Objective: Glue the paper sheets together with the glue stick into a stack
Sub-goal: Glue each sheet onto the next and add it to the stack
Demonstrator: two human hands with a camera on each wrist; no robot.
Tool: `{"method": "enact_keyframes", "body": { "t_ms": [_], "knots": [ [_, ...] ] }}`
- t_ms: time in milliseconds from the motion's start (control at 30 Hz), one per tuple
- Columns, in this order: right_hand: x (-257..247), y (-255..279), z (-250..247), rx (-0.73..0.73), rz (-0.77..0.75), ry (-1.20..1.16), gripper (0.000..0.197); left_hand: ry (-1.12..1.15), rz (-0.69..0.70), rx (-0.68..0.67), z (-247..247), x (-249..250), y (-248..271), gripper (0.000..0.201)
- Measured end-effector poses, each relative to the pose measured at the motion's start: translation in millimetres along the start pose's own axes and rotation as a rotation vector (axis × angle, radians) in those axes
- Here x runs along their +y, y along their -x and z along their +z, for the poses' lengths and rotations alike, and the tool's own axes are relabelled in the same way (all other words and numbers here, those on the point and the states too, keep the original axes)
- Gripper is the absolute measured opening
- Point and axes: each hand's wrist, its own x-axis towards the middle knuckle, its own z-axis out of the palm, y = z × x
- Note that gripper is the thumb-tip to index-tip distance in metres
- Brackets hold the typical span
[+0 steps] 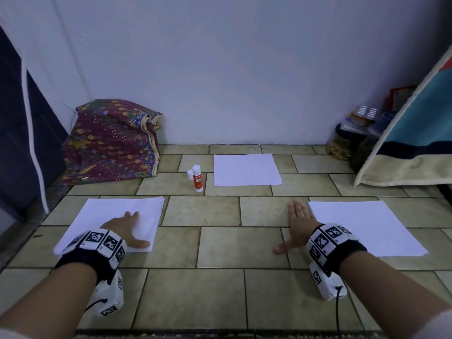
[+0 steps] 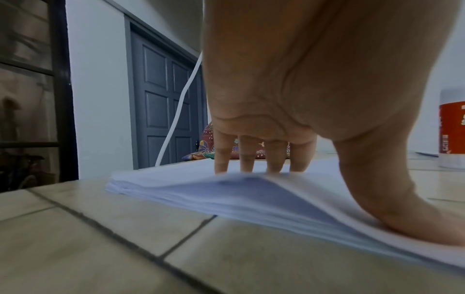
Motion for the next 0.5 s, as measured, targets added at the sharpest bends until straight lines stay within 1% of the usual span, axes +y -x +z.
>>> {"method": "enact_keyframes", "body": {
  "t_ms": [100, 233, 300, 400, 433, 500],
  "knots": [
    [0.3, -0.7, -0.2, -0.001, -0.002, -0.001, 0.145, -0.023, 0.024, 0.001, 0.2, -6.8, -1.7, 0.099],
    [1.7, -0.5, 0.3, 0.001, -0.008, -0.007, 0.145, 0.081, 0.046, 0.034, 1.8, -18.5, -8.0, 0.092],
    [2.5, -0.3, 1.2, 0.007, -0.012, -0.011, 0.145, 0.098, 0.046, 0.103, 1.1, -19.8, -9.1, 0.076],
    [2.4, 0.0, 1.8, 0.013, -0.014, -0.008, 0.145, 0.009, 0.044, 0.230, -3.2, -19.6, -9.2, 0.043],
    [2.2, 0.0, 1.7, 0.011, -0.013, -0.006, 0.144, -0.022, 0.036, 0.255, -7.3, -18.5, -8.2, 0.037],
    [2.0, 0.3, 1.1, 0.006, -0.011, -0.001, 0.144, -0.029, 0.044, 0.327, -20.2, -10.5, -1.4, 0.033]
  ]
}}
